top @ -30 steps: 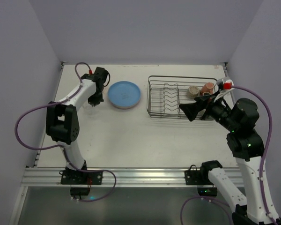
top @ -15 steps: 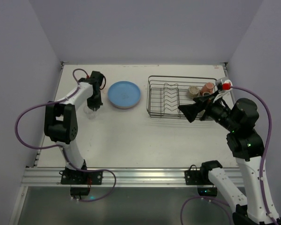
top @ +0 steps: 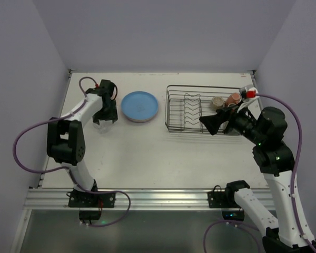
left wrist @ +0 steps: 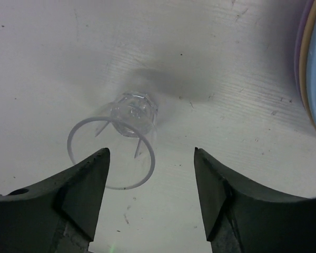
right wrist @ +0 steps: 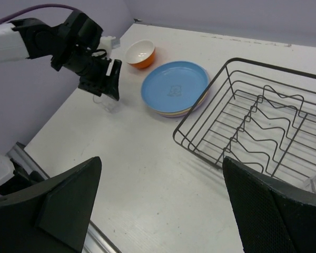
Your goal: Unload the mixed dishes from the dish rack
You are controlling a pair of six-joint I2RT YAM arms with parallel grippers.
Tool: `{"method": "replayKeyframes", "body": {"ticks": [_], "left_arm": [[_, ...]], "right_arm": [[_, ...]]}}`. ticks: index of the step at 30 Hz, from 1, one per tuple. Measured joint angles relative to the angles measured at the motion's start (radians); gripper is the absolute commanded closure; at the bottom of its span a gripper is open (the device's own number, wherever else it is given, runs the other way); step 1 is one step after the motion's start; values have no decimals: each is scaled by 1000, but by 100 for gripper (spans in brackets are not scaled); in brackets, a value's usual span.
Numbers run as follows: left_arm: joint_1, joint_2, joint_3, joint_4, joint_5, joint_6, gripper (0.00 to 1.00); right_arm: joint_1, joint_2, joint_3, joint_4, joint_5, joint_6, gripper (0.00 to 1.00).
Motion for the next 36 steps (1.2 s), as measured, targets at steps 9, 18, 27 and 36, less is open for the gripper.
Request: {"method": "replayKeyframes", "body": {"ticks": [9, 18, 27, 36], "left_arm": [[-9, -233, 38, -25, 14, 2, 0], [-373, -730, -192, 212, 132, -3, 0], [-380, -1027, -476, 286, 154, 24, 0], [-381, -1013, -535, 314, 188, 31, 0]], "right_arm": [[4, 155, 0, -8, 283, 45, 1], [-18, 615, 163, -164, 616, 11, 1], [-116, 854, 232, -269, 622, -47, 5], [-139, 984, 251, -295, 610, -83, 19]]}}
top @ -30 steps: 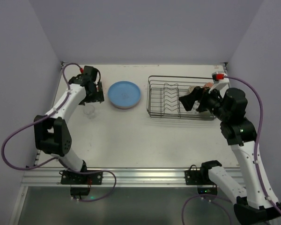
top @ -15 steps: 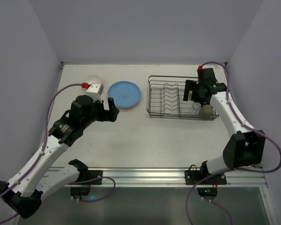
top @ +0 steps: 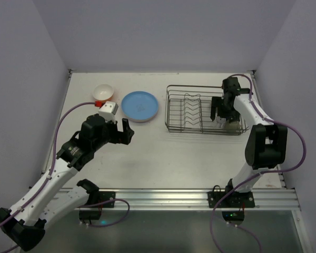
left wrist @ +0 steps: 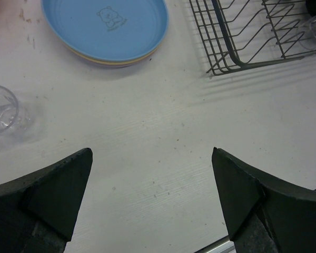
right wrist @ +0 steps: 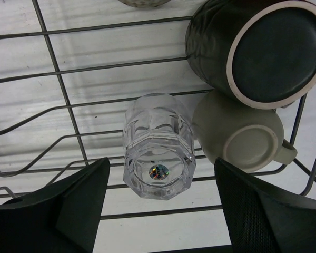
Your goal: Unload the mixed dishes from the dish rack
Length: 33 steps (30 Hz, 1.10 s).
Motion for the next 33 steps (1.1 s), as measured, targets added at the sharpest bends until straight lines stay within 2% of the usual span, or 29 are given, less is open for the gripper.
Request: {"method": "replayKeyframes", "body": {"ticks": [5, 10, 14, 17, 20, 22, 31, 32, 33], "left_arm": [[-2, 1, -2, 3, 16, 1, 0], [-8, 2, -2, 7, 19, 1, 0], [-8, 14, -2, 8, 21, 8, 0], [-8, 18, -2, 8, 21, 14, 0], [-8, 18, -2, 8, 22, 14, 0], [-8, 19, -2, 8, 22, 14, 0], [-8, 21, -2, 8, 21, 14, 0], [-8, 21, -2, 8, 21, 14, 0], [-8, 21, -2, 8, 21, 14, 0]], "right_arm": [[0, 14, 2, -2, -5, -14, 26], [-1, 19, 4, -2, -4, -30, 41], [-1, 33, 16, -1, -19, -36, 46], [-2, 41, 26, 0, -21, -41, 57], [-2, 45, 31, 1, -21, -47, 75], [-2, 45, 32, 0, -20, -49, 81], [-2, 28, 32, -2, -21, -55, 92], [-2, 21, 32, -3, -21, -55, 97], [-2, 14, 32, -3, -21, -55, 97]]}}
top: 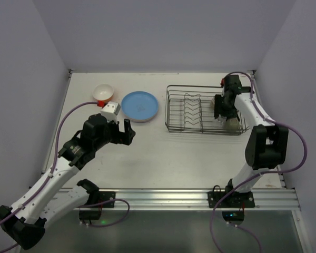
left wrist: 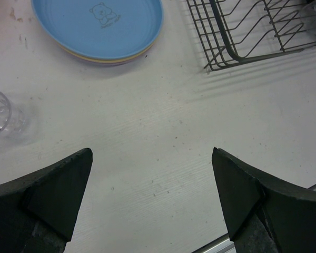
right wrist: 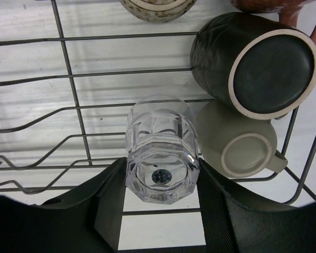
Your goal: Unload the mixed dishes from the dish rack
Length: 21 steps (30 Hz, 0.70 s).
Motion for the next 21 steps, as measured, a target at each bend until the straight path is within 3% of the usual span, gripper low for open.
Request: {"method": "replayKeyframes", "body": {"ticks": [15, 18, 21], "left_arm": [[0, -5, 0, 0, 2, -5, 0], [0, -19, 0, 24, 49, -39, 0], [0, -66, -30, 171, 177, -118, 0]], "right_arm": [[0, -233, 5, -12, -61, 1, 100], [2, -333, 1, -6, -146, 1, 100], [10, -507, -48, 88, -354, 19, 100]]}}
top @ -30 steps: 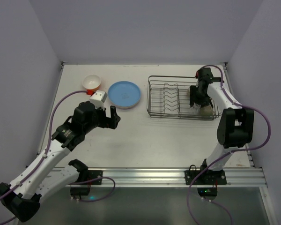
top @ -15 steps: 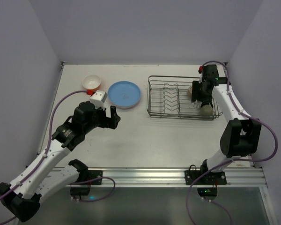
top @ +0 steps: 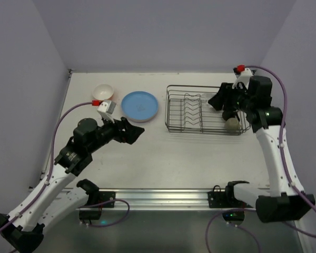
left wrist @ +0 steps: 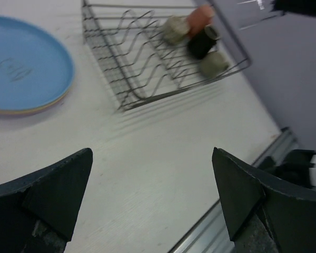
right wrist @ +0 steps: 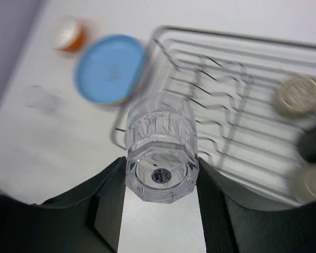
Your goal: Unload the mixed dishes from the dish rack
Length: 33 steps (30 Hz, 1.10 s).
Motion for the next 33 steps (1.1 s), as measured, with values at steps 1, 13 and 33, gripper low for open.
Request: {"method": "replayKeyframes", "body": {"ticks": [1, 13, 33], "left_arm": [[0, -23, -23, 76, 52, -37, 0], [-77, 254, -25, 863, 446, -349, 7], [-267, 374, 127, 943, 473, -352, 100]], "right_arm": [[4, -63, -24, 53, -89, 18, 100], [103, -325, -407, 793, -772, 483, 100], [131, -335, -461, 1198, -918, 693, 100]]}}
